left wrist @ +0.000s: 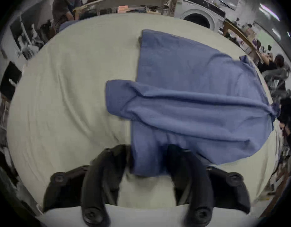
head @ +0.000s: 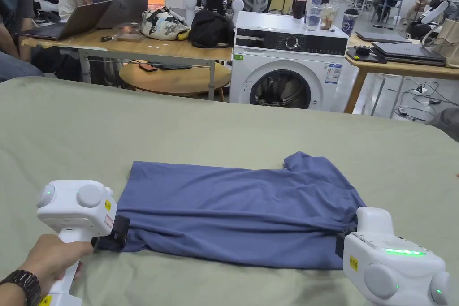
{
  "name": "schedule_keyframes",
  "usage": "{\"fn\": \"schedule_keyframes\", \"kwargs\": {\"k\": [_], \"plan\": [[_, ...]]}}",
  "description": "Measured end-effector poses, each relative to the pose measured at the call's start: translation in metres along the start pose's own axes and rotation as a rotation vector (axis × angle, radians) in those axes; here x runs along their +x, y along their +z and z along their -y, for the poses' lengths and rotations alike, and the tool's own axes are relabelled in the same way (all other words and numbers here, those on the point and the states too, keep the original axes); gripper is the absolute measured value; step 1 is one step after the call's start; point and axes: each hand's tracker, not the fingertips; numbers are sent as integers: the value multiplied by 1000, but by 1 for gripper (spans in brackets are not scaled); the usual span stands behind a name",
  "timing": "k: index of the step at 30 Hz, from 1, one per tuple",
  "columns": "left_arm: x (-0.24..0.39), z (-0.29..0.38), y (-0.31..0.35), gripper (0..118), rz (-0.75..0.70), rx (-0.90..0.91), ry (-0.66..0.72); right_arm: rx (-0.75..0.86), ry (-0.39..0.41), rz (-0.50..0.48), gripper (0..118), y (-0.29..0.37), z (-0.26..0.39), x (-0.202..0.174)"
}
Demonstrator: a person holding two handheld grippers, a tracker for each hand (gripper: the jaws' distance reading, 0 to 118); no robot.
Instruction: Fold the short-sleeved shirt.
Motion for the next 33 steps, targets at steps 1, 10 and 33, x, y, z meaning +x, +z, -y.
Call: {"fn": "schedule_keyframes", "kwargs": {"k": [1,10,33], "plan": [[7,3,1,29,15,8,-49,-9,0,8,0,-1,0,4],[-7,28,42,2,73,125,-61,-174,-15,34,51,-38,-16,61],[-17,43,85,2,107,274,-84,-299,-3,-51,2,-16,-10,69]]}}
